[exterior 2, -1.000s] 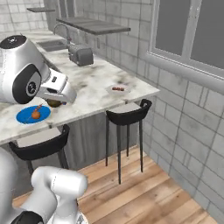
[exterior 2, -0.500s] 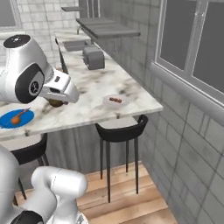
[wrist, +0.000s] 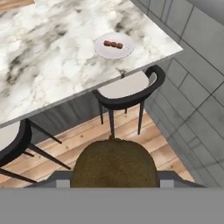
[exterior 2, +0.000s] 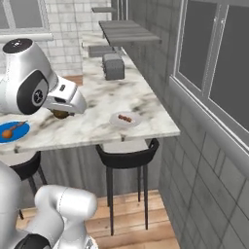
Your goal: Pick up the tangerine and kiwi from the fridge and place one fruit on each plate on the dining counter.
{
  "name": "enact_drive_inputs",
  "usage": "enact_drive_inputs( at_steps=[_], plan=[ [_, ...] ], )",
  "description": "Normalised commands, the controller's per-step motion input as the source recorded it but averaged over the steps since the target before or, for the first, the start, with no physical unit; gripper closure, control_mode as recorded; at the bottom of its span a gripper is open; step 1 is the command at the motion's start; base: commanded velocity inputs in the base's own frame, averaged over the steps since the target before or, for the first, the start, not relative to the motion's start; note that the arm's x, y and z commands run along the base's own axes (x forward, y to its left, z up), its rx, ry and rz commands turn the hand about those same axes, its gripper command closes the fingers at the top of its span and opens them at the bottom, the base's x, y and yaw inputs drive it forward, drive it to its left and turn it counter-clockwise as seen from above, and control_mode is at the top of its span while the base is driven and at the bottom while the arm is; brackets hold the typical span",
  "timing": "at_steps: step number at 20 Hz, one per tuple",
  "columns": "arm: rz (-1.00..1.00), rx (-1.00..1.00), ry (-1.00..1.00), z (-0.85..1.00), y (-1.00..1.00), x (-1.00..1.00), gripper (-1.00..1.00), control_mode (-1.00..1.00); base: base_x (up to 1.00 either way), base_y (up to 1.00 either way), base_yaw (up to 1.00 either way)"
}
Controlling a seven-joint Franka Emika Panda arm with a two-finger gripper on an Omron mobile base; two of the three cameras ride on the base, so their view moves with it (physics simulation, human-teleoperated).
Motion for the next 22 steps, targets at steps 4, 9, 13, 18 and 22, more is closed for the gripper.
enact_drive_inputs(
  at_steps=[4,9,13,18,22],
  plan=[
    [0.00,0.00,0.00,0.00,0.00,0.00,1.00,1.00,0.46,-0.17,0.05],
    [0.00,0.00,0.00,0.00,0.00,0.00,1.00,1.00,0.63,-0.37,-0.01],
    [0.00,0.00,0.00,0.00,0.00,0.00,1.00,1.00,0.57,-0.43,-0.13],
    [0.00,0.00,0.00,0.00,0.00,0.00,1.00,1.00,0.89,0.02,-0.04],
    [0.00,0.00,0.00,0.00,0.00,0.00,1.00,1.00,0.54,0.03,0.00]
  ],
)
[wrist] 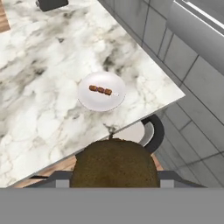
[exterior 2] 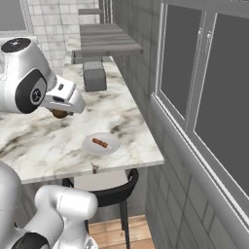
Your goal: Pick up the tangerine and kiwi from the fridge and place one fruit on each plate on the dining counter.
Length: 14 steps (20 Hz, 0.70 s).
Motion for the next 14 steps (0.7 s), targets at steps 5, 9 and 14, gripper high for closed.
enact_drive_inputs(
  at_steps=[5,9,14],
  plan=[
    [0.00,0.00,0.00,0.00,0.00,0.00,1.00,1.00,0.00,0.00,0.00],
    [0.00,0.00,0.00,0.00,0.00,0.00,1.00,1.00,0.00,0.00,0.00],
    [0.00,0.03,0.03,-0.19,0.01,0.38,1.00,-1.00,0.06,0.01,0.00]
  ],
)
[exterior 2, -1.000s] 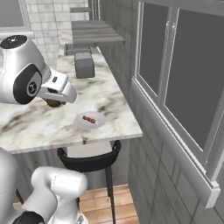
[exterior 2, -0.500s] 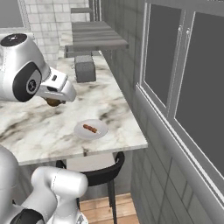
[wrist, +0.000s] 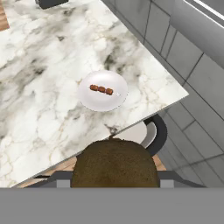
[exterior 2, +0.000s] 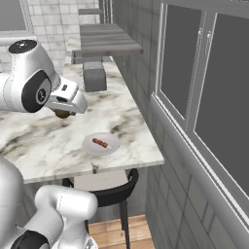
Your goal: Pick up the tangerine and kiwi from the fridge and place one fruit on each plate on the dining counter.
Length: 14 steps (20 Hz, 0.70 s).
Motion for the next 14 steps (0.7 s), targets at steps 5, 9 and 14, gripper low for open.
enact_drive_inputs(
  at_steps=[5,9,14],
  plan=[
    [0.00,0.07,0.36,-0.86,0.20,0.97,1.00,-1.00,0.00,0.00,0.00],
    [0.00,0.00,0.28,-1.00,0.21,0.84,1.00,-1.00,0.00,0.00,0.00],
    [0.00,-0.02,0.18,-1.00,0.10,0.66,1.00,-1.00,0.00,0.00,0.00]
  ],
)
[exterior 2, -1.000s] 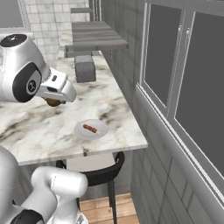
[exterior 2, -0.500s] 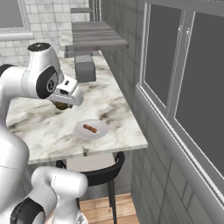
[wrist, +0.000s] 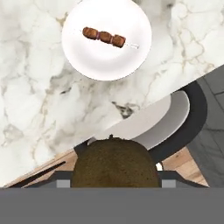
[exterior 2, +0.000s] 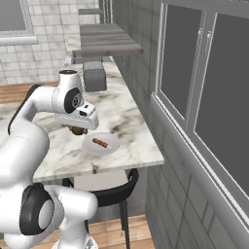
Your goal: Pick up the tangerine and kiwi from the fridge and place one fruit on each plate on the dining counter.
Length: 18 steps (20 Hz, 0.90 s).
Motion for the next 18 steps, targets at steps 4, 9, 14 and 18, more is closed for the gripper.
enact_drive_inputs(
  at_steps=[4,9,14,18],
  plan=[
    [0.00,-0.05,0.12,-0.69,0.14,0.69,1.00,-1.00,0.00,0.00,0.00],
    [0.00,-0.06,0.02,-0.57,0.02,0.59,1.00,-1.00,0.00,0.00,0.00],
    [0.00,-0.03,-0.06,-0.46,0.00,0.35,1.00,-1.00,0.00,0.00,0.00],
    [0.00,0.00,-0.35,-0.31,0.00,0.02,1.00,-1.00,0.00,0.00,0.00]
  ],
)
